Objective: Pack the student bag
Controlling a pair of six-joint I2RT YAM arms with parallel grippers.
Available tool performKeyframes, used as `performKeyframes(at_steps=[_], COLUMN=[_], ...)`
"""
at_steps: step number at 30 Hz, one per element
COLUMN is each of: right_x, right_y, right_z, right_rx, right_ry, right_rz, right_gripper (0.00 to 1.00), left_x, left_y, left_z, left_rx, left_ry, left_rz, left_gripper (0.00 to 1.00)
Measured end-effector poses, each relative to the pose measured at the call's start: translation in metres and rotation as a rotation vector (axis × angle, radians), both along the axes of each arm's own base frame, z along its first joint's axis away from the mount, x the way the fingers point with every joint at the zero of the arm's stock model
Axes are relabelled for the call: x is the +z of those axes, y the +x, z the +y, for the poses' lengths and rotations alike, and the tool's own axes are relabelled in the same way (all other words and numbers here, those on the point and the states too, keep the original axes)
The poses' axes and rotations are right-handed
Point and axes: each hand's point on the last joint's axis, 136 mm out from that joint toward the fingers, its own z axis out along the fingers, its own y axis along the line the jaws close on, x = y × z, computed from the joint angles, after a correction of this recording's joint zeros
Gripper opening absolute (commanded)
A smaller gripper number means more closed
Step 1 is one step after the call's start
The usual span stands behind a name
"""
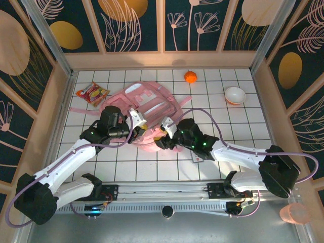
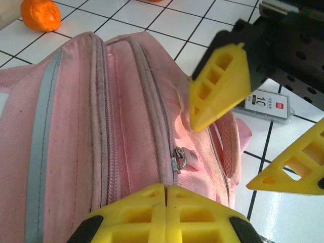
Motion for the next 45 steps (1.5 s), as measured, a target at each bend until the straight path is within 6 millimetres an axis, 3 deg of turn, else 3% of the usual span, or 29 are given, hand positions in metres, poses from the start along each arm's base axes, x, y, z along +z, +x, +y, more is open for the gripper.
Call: performKeyframes(at_steps=[13,22,26,29,35,41,45], right_x=[-0.004,0.002,0.002,0.000,-0.002,0.007,0.002], right_y=[0.012,0.016,0.016,0.018,0.022,0.032,0.033], right_z=[0.014,0.013,0.015,0.015,0.010,-0.014,-0.023], right_rx=[-0.002,-0.010,-0.006,-0.017,-0.055,-0.123,-0.136], right_ry=[0.041,0.086,0.086,0.073,0.046,0.023,-0.010], right_rz=[-0.026,0.007,0.021,0.035,0.040,0.034,0.046], right_gripper=[0.49,0.18,0.15,0.00,0.00,0.00,0.00], left_x=[0.001,0.004,0.003,0.004,0.002,0.002,0.000], left_y=[-0.003,-0.002,-0.002,-0.001,0.001,0.002,0.001], left_z=[-0.002,-0.003,-0.004,-0.004,-0.003,-0.001,0.000], left_rx=[-0.017,-0.022,-0.021,-0.019,-0.005,-0.001,-0.006], left_ry=[-0.011,-0.023,-0.026,-0.028,-0.020,-0.002,0.019], left_rz=[0.006,-0.003,0.004,0.006,0.003,-0.018,-0.031], left_gripper=[0.00,0.00,0.00,0.00,0.00,0.00,0.00])
